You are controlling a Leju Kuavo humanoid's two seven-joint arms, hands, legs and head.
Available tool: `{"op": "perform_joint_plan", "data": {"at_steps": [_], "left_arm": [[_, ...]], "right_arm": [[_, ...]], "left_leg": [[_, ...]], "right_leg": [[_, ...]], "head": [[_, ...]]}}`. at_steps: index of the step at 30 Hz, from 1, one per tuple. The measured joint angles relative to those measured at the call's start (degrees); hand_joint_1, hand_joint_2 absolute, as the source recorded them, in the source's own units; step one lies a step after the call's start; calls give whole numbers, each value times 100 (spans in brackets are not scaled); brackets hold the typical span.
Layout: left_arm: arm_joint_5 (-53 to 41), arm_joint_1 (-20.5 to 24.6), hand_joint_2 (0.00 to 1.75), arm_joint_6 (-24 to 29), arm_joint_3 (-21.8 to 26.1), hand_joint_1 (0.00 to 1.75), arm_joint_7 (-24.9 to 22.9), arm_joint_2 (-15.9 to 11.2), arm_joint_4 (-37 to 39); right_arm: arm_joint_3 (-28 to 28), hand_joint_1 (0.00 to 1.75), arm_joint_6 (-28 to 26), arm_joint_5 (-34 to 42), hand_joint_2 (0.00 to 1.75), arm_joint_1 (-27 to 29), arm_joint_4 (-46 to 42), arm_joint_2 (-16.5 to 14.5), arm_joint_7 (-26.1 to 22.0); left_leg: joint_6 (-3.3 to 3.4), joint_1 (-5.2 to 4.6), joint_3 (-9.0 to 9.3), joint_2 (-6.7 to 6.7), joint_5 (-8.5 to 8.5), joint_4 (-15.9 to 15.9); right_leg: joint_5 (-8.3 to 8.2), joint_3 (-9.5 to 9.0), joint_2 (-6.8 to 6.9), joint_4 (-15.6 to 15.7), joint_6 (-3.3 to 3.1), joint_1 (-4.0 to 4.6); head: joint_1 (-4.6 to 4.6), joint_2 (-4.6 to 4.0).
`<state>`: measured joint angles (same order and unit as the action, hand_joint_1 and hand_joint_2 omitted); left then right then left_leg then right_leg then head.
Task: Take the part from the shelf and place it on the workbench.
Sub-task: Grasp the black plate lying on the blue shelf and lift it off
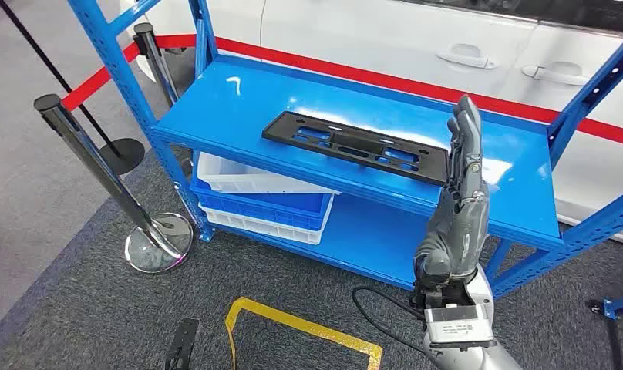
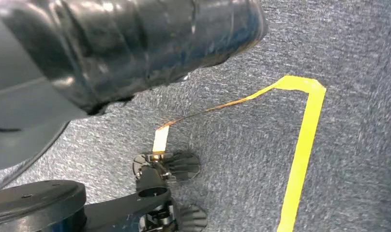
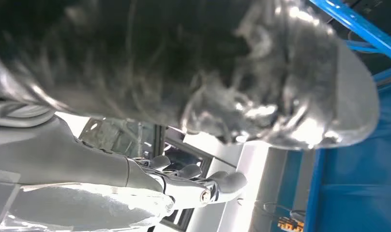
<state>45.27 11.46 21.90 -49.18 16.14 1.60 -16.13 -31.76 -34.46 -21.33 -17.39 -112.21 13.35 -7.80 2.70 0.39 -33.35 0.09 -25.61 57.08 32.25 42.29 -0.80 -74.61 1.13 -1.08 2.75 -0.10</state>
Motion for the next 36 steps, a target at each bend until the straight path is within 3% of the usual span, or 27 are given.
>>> {"op": "perform_joint_plan", "data": {"at_steps": [2,3,4,6,8,11,13,15,16,17,18,20,22,25,27,28,30,31,32,33,34,36], "left_arm": [[0,-4,0,0,0,0,-1,0,0],[0,-6,0,0,0,0,-2,1,0],[1,-3,0,1,0,0,1,2,0],[5,9,0,8,0,0,17,7,0],[19,20,0,24,0,0,45,9,0],[42,31,0,49,0,0,92,14,0],[62,39,0,71,0,0,118,15,0],[80,37,0,86,1,0,128,17,0],[86,31,0,88,1,0,128,19,0],[91,25,0,90,1,0,128,21,0],[91,23,0,91,1,0,129,24,0],[92,30,0,92,1,0,134,24,0],[96,40,0,92,1,0,142,25,0],[114,32,0,102,0,0,157,27,0],[142,31,0,113,1,0,180,27,0],[156,34,0,117,2,0,191,26,0],[169,31,0,120,2,0,203,26,0],[170,26,0,119,2,0,202,26,0],[169,20,0,118,2,0,198,27,0],[168,16,0,116,2,0,195,27,0],[165,14,0,114,2,0,192,28,0],[157,16,0,110,2,0,191,28,0]], "right_arm": [[0,0,-1,3,0,3,10,1,-2],[0,0,-1,7,0,5,17,2,-3],[0,0,-1,6,0,6,21,3,-5],[0,0,6,6,0,3,23,4,-7],[0,0,34,11,0,0,24,3,-5],[0,0,88,45,0,-3,24,10,2],[0,0,136,77,0,-13,25,13,6],[0,0,165,93,0,-19,31,13,7],[0,0,167,94,0,-18,38,13,7],[0,0,167,94,0,-18,45,13,7],[1,0,167,94,0,-18,51,13,7],[1,0,168,94,0,-19,57,13,7],[0,0,171,100,0,-24,58,13,7],[0,0,188,118,0,-33,62,14,7],[1,0,201,125,0,-39,66,15,7],[1,0,204,131,0,-43,71,15,7],[0,0,211,146,0,-46,87,14,7],[0,0,215,155,0,-43,98,14,7],[0,0,219,160,0,-40,110,13,7],[0,0,221,163,0,-39,119,14,7],[0,0,222,164,0,-39,126,14,7],[0,0,229,165,0,-43,129,15,7]], "left_leg": [[-2,-3,0,23,-4,8],[-5,-5,0,43,-10,19],[-16,-6,2,55,-21,35],[-55,-22,-9,66,-51,83],[-107,-38,-28,74,-65,113],[-194,-23,-62,74,-129,189],[-261,-3,-271,53,-399,638],[-309,15,-632,45,-727,1383],[-323,24,-764,45,-785,1638],[-331,30,-804,45,-734,1695],[-330,35,-736,45,-585,1529],[-307,40,-388,31,-216,780],[-257,24,-138,4,-54,245],[-157,3,-107,-6,-38,148],[-78,10,-91,3,-3,99],[-43,15,-84,9,12,76],[-10,2,-87,16,14,72],[-3,-7,-89,18,12,75],[1,-16,-88,19,8,78],[3,-23,-84,19,5,83],[3,-29,-76,18,-2,89],[-21,-47,-69,18,-25,114]], "right_leg": [[-108,-49,4,78,0,0],[-246,-148,10,251,-4,0],[-438,-340,24,600,-18,2],[-667,-701,77,1287,-61,27],[-676,-809,103,1536,-100,58],[-707,-821,83,1580,-176,43],[-727,-835,83,1605,-228,17],[-726,-829,75,1602,-248,14],[-723,-827,67,1596,-251,13],[-720,-826,55,1589,-250,11],[-715,-826,41,1579,-246,7],[-700,-829,15,1560,-222,-2],[-691,-815,-5,1544,-168,12],[-702,-811,-13,1573,-66,22],[-596,-762,6,1460,-16,8],[-451,-664,17,1235,-3,5],[-73,-328,29,489,6,5],[50,-162,30,132,8,7],[64,-73,30,-51,4,8],[-34,-90,30,-6,-8,11],[-221,-215,31,265,-31,16],[-573,-589,60,1064,-98,46]], "head": [[-1,1],[-2,1],[-2,1],[0,1],[9,1],[13,0],[34,0],[50,0],[50,-1],[50,-1],[50,-1],[50,0],[49,0],[42,0],[39,0],[35,0],[31,0],[27,0],[27,0],[26,0],[25,0],[25,0]]}}
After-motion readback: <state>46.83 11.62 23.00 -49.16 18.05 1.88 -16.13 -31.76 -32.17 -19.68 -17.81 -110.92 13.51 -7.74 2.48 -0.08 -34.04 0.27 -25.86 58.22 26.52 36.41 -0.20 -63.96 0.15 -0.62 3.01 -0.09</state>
